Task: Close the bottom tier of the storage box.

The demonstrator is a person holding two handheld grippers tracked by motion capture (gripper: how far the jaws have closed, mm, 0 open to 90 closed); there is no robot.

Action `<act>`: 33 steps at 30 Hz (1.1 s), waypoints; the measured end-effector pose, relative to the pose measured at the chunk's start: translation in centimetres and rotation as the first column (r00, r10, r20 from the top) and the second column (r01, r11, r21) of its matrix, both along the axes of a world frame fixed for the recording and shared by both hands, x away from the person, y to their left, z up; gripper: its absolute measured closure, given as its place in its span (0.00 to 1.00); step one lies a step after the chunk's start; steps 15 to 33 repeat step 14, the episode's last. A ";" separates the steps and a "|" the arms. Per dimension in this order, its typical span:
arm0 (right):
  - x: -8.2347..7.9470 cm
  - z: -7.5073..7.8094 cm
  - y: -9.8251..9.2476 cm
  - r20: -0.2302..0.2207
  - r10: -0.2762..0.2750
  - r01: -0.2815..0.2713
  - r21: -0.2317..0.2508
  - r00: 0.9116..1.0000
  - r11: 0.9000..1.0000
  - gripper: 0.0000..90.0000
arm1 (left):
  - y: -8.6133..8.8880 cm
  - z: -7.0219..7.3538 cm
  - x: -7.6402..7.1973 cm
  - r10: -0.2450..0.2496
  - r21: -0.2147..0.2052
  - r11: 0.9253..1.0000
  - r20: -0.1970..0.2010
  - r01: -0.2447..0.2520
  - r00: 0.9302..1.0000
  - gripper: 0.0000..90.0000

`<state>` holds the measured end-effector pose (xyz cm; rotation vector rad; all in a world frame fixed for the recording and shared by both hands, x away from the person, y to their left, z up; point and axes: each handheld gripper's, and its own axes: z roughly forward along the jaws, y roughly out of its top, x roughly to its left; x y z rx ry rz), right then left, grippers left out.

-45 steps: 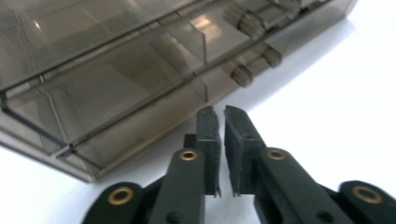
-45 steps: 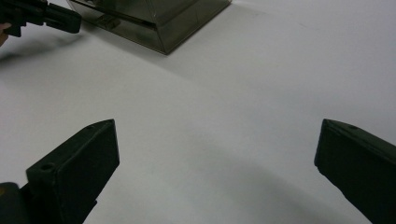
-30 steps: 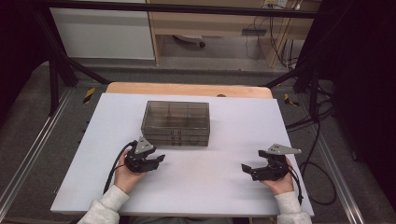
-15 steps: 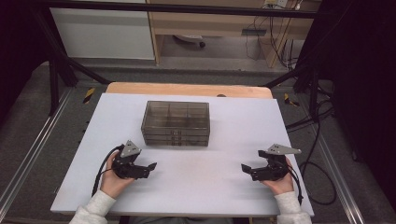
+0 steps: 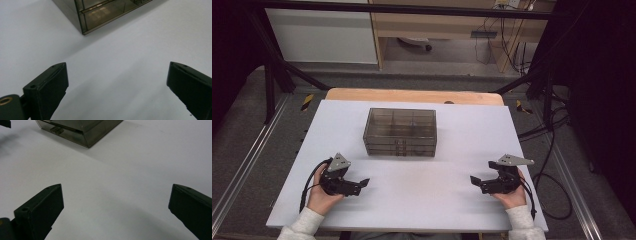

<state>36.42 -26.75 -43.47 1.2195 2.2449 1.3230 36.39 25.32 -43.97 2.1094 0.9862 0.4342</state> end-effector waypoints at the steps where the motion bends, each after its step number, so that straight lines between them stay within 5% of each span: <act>1: 0.0 0.0 0.0 0.000 0.000 0.000 0.001 1.000 1.000 0.01 | 0.2 -0.1 0.0 0.004 0.000 1.000 -0.001 -0.004 1.000 0.03; 14: 0.0 0.0 0.0 -0.001 0.000 0.000 -0.001 1.000 1.000 0.01 | 1.8 -0.4 -0.5 0.017 -0.005 1.000 -0.006 -0.017 1.000 0.02; 33: 0.0 0.0 0.0 -0.001 0.000 0.000 -0.001 1.000 1.000 0.01 | 1.8 -0.4 -0.5 0.017 -0.005 1.000 -0.006 -0.017 1.000 0.02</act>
